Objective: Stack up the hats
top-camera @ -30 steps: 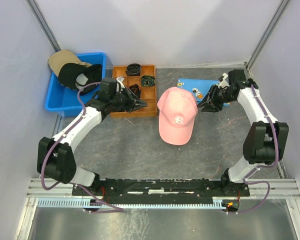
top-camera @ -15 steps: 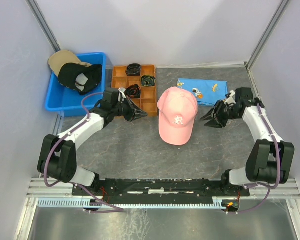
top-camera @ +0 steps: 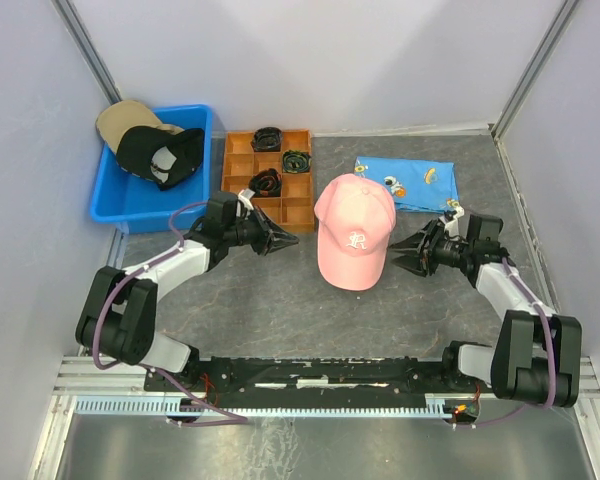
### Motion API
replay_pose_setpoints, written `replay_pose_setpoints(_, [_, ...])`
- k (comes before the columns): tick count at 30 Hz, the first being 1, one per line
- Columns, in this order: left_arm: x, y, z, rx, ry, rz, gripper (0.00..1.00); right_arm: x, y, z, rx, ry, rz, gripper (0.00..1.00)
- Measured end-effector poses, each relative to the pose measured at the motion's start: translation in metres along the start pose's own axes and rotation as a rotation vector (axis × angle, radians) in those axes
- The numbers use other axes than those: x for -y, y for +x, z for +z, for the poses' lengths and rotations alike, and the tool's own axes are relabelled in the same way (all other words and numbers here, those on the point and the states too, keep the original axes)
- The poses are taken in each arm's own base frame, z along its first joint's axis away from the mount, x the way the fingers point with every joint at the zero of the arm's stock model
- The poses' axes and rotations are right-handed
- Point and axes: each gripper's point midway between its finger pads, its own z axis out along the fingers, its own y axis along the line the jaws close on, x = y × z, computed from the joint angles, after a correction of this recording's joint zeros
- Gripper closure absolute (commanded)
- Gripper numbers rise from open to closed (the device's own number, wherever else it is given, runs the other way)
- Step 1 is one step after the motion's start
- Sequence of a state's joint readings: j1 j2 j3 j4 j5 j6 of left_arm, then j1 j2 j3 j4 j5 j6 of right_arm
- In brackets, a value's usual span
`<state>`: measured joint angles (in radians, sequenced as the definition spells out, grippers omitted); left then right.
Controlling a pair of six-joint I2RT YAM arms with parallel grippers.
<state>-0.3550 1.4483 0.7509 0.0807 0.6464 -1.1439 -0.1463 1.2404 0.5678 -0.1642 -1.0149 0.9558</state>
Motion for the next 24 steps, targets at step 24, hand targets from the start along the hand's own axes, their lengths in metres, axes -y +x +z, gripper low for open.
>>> replay_pose_setpoints(24, [0.03,0.026,0.008,-0.092,0.107,-0.033,0.97,0.019,0.02,0.003,0.07,-0.167,0.028,0.29])
